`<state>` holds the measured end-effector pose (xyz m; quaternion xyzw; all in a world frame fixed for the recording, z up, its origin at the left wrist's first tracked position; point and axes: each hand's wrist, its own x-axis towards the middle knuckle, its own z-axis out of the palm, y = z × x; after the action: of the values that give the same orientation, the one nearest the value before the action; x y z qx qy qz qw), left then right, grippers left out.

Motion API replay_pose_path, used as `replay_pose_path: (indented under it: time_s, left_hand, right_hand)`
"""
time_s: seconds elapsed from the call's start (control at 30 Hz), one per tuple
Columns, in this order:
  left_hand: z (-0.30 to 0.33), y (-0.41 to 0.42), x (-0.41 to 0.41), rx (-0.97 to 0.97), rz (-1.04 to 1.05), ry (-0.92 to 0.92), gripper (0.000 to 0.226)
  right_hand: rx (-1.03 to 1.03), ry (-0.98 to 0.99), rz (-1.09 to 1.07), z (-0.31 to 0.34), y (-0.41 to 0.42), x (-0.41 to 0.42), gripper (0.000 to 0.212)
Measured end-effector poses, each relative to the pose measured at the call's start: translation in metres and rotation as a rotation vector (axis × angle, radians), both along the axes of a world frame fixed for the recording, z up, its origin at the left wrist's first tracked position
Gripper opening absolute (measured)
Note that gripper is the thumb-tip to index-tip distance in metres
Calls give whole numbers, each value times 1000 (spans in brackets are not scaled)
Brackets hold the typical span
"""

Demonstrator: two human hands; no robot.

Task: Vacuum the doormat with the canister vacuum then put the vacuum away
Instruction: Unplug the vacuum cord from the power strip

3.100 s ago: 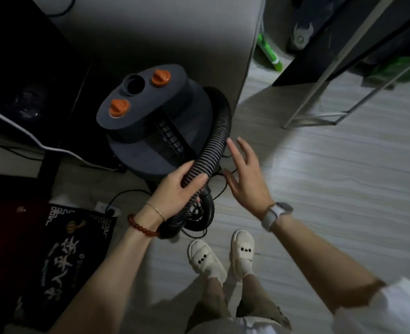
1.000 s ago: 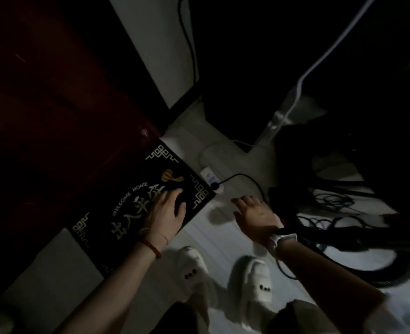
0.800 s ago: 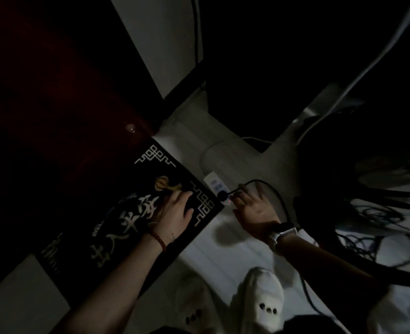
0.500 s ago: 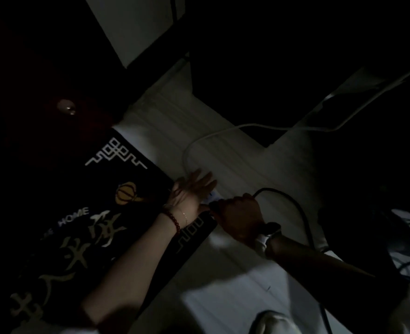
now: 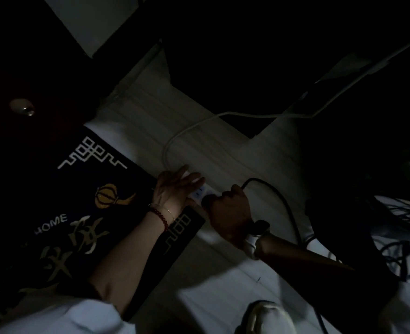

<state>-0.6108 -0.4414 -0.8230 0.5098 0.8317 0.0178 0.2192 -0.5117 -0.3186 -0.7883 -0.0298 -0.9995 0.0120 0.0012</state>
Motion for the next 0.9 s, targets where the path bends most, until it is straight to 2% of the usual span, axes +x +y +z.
replay_pose_path:
  time_s: [0.1,0.2,0.33,0.53,0.6,0.73,0.8,0.9]
  left_hand:
    - [-3,6,5,52,60,-46,79]
    - [-6,9,8,101,68,-67,85]
    - [-11,10,7,56,28,-60,91]
    - [-10,11,17,36,2,-33,87]
    - [-6,10,24,54,-4,-5,79]
    - [-6,14,28,54,6,-5,72]
    - [-6,13,28,56,-56,43,58]
    - [-8,10,24,15,-91,39,55]
  right_hand:
    - [16,-27,15,-3,9,12,13]
    - [40,-138,-33,-4,17,11,20]
    - [-18,-137,-67,2,17,16,18]
    - [-76,-145,-41,9,15,33,12]
    - [-97,-159,-14,13,14,36,10]
    - [-203,-226,-116,17,16,40,30]
    - [-179,-244,-70,19,17,42,28]
    - [-199,-294,8,20,23,38,31]
